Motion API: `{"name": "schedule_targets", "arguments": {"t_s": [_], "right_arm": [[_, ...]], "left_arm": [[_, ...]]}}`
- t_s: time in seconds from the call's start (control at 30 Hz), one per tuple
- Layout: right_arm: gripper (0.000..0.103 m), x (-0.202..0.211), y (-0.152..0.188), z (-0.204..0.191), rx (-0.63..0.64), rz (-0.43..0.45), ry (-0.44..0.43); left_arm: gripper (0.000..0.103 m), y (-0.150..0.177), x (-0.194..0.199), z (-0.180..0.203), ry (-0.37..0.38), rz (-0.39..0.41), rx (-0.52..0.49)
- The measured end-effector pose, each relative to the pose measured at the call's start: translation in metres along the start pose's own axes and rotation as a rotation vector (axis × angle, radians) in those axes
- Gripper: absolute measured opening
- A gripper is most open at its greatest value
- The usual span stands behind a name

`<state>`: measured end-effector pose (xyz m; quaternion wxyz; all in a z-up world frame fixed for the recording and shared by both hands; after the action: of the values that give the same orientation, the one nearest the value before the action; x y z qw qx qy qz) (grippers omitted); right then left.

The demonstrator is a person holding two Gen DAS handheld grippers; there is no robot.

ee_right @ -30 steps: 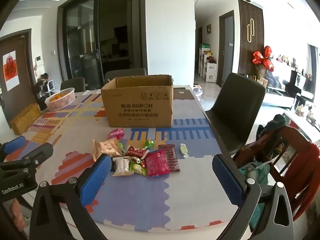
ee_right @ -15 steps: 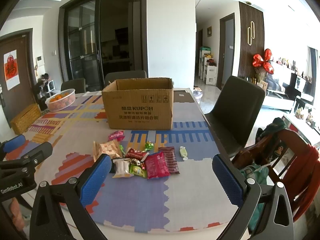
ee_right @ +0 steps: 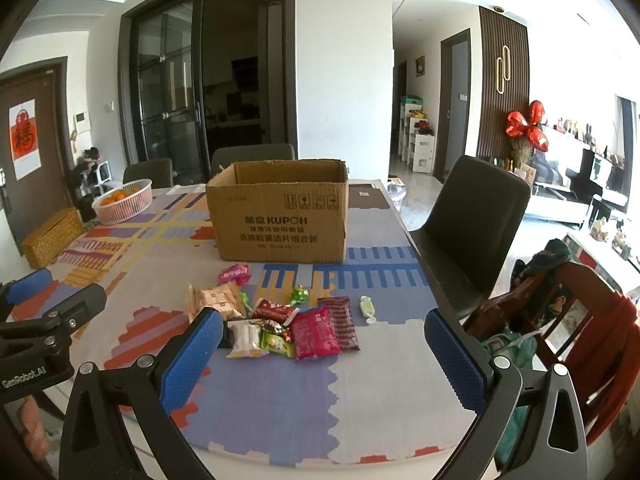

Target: Organize snacks

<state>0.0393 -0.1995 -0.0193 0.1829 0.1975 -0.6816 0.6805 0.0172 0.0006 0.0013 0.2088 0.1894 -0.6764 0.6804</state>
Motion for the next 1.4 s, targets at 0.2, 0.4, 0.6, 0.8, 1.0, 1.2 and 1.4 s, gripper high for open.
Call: {"name": "schedule_targets", "arguments": {"t_s": [0.2,0.4,0.6,0.8,1.0,1.2,1.4], "right_arm": [[0.102,0.0007,0.0028,-0.0005,0.000,-0.001,-0.001],[0.102,0.0022,0.0011,-0.0007,-0.002,-0.002,-0.002],[0.102,0.0014,0.0025,-0.0009,0.000,0.000,-0.002],[0.102,0.0032,0.0003,-0.0016,0.001,-0.001,-0.003],[0.102,0.0027,0.0007,-0.0018,0.002,-0.002,-0.002],[0.102,0.0018,0.0015,-0.0019,0.002,-0.002,-0.002],[0.102,0.0021,0.0007,-0.0028,0.002,-0.002,-0.001]], "left_arm": [[0.103,0.0006,0.0000,0.0005,0.000,0.000,-0.001],[0.103,0.0008,0.0012,0.0010,0.000,0.001,-0.001],[0.103,0.0013,0.0012,0.0013,0.001,0.001,-0.001],[0.103,0.0014,0.0011,0.0014,0.000,0.001,-0.002],[0.103,0.0007,0.0017,0.0014,0.000,0.002,-0.001],[0.103,0.0018,0.0011,0.0018,-0.001,0.001,-0.001],[0.103,0.0019,0.0010,0.0018,-0.001,0.001,-0.001]]}}
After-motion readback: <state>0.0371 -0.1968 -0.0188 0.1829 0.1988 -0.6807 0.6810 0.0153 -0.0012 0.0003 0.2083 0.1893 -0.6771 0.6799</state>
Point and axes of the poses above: each gripper's, at about its wrist camera, not at the fingertips, and x roughly against the way its jaws point, z to its right, y to its underside, the point moved 3 cm from there along -x, roughly the way its jaws point
